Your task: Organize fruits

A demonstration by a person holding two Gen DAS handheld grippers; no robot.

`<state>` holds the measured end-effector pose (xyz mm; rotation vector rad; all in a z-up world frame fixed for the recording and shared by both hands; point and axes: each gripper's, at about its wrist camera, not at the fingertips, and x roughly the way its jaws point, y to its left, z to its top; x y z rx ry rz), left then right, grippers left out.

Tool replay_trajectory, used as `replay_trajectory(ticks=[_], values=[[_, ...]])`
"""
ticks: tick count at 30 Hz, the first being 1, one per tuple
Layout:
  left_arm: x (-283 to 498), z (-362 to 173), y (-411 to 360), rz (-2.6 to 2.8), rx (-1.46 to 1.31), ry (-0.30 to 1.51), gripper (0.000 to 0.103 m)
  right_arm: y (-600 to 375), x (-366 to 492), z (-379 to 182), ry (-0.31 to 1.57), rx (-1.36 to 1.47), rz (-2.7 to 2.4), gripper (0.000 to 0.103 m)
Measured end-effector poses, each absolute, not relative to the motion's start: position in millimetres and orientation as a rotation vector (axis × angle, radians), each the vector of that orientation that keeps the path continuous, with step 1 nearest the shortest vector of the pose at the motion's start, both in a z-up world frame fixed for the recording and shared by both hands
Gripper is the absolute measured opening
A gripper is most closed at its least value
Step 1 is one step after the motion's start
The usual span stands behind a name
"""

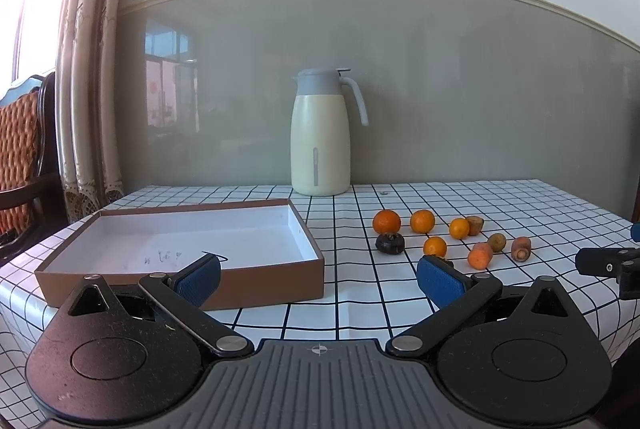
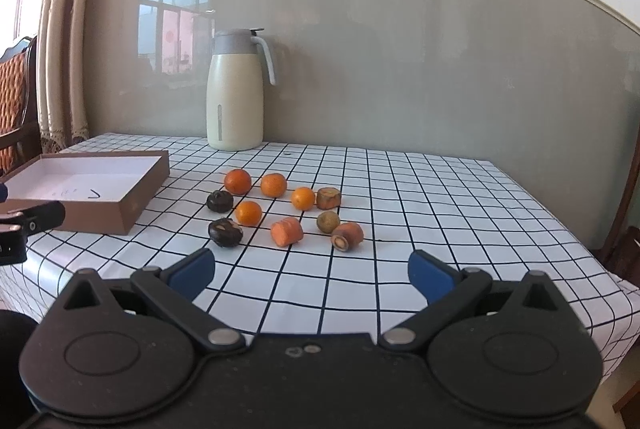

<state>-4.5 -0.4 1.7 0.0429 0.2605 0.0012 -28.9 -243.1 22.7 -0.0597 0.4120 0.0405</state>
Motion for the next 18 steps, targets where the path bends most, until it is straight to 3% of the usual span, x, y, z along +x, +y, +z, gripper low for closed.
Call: replay_trajectory(ticks=[14,18], values=[[-0.5,1.3,-4.9,-0.02,0.053,0.272,0.103,-244.9,-25.3,25.5,0.416,-0.052,0.047,0.094],[3.9,0.9,-12.5,-0.047,0.073,0.269,0.103,-246.5,-14.9,26.1,0.432,-0.05,0.051,0.075]])
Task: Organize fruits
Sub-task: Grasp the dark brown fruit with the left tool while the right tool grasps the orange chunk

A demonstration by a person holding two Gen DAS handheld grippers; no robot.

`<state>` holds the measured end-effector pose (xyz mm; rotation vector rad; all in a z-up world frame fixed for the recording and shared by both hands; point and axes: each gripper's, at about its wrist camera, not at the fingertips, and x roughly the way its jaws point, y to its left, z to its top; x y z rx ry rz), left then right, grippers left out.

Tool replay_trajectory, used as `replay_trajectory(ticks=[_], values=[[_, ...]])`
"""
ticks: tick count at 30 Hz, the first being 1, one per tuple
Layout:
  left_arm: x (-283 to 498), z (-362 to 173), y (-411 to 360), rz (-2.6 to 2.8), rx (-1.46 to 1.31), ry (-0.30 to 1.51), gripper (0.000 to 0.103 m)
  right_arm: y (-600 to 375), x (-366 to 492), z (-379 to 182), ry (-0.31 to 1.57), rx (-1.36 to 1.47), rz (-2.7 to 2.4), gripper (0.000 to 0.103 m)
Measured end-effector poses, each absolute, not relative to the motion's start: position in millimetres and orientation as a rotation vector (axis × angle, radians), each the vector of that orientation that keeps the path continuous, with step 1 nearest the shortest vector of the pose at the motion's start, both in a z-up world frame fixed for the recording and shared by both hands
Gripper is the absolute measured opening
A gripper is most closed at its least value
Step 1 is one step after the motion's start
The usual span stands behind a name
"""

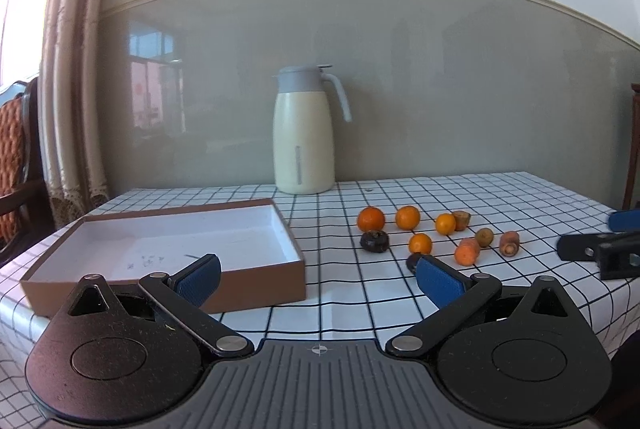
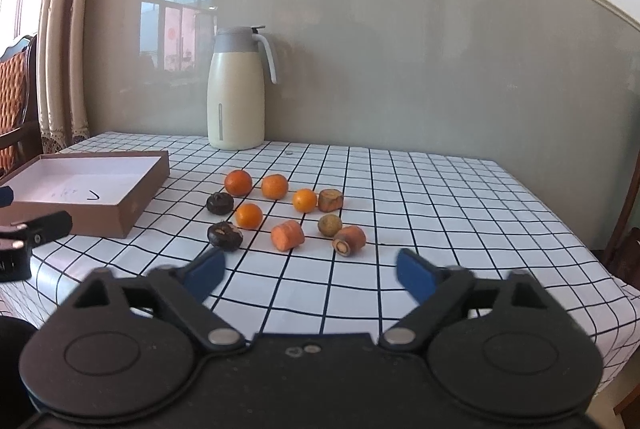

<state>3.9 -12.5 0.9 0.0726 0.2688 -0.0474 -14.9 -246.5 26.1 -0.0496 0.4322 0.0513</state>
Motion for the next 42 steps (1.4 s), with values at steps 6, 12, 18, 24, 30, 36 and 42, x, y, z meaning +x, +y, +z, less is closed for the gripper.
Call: replay_trajectory(ticks=[6,12,18,24,30,36,42], values=[[18.4,-0.1,-30.9,-0.093,0.111,0.266,0.079,-249.7,3.5,25.4,0.432,-0.06,0.036,0.073],[50.8,-6.6,-44.0,-0.121,0.117,0.322,0.078,-259.5,31.4,19.0,0.441,-0.067,0.016,0.07],[77.7,-18.7,-63.1,-0.146,0.12,0.353,0.078,-261.3,56.8,7.9,0.458,-0.081,0.019,0.064],[97.6,-34.4,-81.5,-0.188,0.132,0.394,0.076,-246.7,77.6,-6.7,0.493,-0.113,0.08,0.047],[115.2,-44.2,-90.2,-0.21,0.109,0.432,0.065,-249.6,87.9,-12.7,0.499,-0.087,0.094,0.047],[132.3,-51.0,-91.8,-0.228,0.068,0.471,0.054,-246.8,104.8,-19.8,0.538,-0.051,0.142,0.032],[146.2,-51.0,-89.5,-0.245,0.032,0.488,0.054,-249.1,120.1,-26.7,0.566,-0.002,0.167,0.027]])
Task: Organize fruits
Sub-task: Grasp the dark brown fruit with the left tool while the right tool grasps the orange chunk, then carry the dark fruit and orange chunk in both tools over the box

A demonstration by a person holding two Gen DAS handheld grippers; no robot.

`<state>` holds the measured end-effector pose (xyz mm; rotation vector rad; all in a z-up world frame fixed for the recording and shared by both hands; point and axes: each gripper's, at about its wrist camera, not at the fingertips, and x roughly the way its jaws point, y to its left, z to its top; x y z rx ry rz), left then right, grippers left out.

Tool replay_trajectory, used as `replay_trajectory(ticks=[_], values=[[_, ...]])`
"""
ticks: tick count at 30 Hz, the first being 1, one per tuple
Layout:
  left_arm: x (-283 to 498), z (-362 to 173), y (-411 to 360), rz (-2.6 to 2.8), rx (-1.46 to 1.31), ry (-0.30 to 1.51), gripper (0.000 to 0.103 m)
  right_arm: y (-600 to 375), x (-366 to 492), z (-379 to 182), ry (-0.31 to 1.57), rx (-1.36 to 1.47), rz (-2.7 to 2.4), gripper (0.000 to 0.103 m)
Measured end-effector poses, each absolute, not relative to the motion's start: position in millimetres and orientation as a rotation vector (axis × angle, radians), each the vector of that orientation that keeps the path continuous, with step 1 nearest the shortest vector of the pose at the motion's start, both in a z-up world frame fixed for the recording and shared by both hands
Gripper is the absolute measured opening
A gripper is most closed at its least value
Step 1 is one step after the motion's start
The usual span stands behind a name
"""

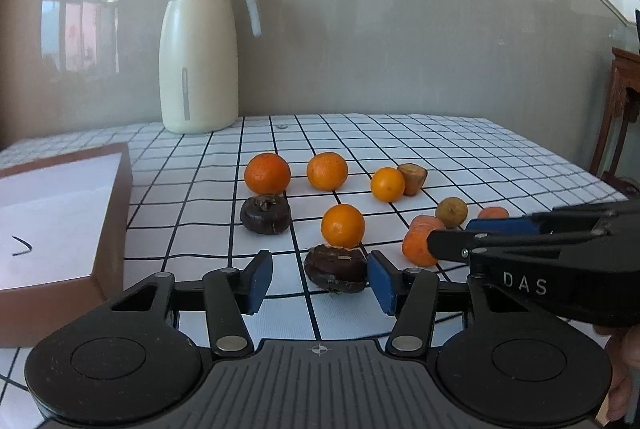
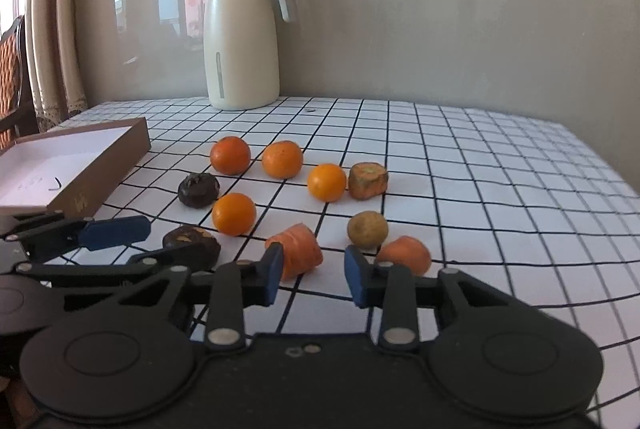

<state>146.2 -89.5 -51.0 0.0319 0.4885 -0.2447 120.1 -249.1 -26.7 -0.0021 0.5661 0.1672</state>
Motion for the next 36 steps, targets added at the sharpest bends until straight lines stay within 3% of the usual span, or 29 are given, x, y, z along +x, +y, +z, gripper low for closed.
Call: replay_trajectory(ticks=[11,22,27,36], values=[[167.7,-56.9,-83.8,-0.271,-0.006,0.54,0.053,-249.1,139.9,-33.1,0.576,0.003,0.201,0.027],[166.4,-56.1,-82.6,-0.278,0.011,0.546,0.042,-236.7,150.5,-30.3,0.577,-0.101,0.208,0.029],[162.6,-56.1,-88.6,-0.277,0.048,0.541,0.036,-230.6,151.0,-32.5,0.589,-0.142,0.211,0.017],[153.8,-48.7,-85.2,-0.29,0.055,0.513,0.036,-229.0,142.8,-24.4,0.546,-0.151,0.2,0.016]])
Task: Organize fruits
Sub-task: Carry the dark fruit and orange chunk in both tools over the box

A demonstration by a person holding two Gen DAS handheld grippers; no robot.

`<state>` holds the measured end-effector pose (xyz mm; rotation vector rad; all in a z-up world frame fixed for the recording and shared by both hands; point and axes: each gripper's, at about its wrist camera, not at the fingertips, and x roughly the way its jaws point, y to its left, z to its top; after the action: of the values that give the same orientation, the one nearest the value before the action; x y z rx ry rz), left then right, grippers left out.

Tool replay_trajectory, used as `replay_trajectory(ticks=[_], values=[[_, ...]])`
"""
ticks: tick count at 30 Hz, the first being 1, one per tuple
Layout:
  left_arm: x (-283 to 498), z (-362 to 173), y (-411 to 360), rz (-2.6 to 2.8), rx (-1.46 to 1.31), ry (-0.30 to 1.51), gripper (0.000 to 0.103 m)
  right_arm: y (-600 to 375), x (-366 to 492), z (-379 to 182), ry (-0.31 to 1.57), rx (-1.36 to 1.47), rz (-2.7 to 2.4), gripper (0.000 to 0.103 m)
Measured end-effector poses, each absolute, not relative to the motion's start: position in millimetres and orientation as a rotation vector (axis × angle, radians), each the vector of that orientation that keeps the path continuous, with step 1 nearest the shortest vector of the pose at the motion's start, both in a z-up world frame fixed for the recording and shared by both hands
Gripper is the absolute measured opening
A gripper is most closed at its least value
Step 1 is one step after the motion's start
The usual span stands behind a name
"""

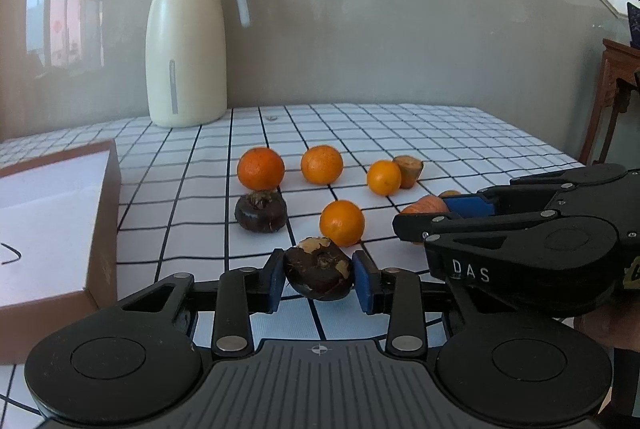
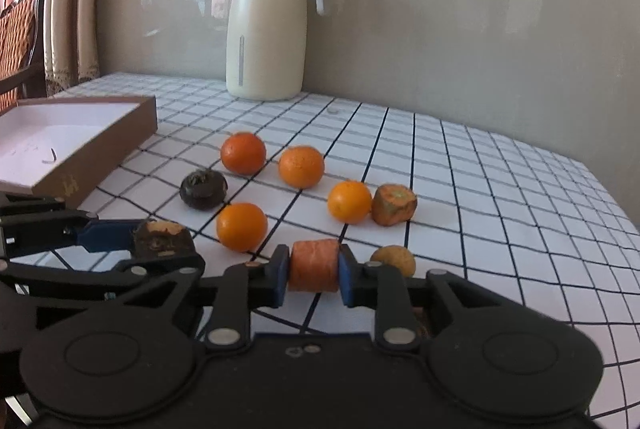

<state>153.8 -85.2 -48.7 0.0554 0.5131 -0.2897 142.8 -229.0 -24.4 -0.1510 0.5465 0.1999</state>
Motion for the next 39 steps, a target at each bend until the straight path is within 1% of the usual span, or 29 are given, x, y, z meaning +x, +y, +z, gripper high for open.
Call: replay_trajectory(ticks=[6,23,39], values=[[140.7,-33.3,-77.1,-0.283,0.059,0.473,0.036,-229.3,131.4,-9.7,0.5,-0.126,0.19,0.016],[92.2,17.5,-19.3,-0.174,0.084,0.333,0.036,-204.2,95.4,42.0,0.333,-0.113,0.271,0.016],[72.5,40.7,50.9,0.001,0.075,0.269,0.036,-145.9,88.3,63.0,0.24,-0.126,0.412,0.016]])
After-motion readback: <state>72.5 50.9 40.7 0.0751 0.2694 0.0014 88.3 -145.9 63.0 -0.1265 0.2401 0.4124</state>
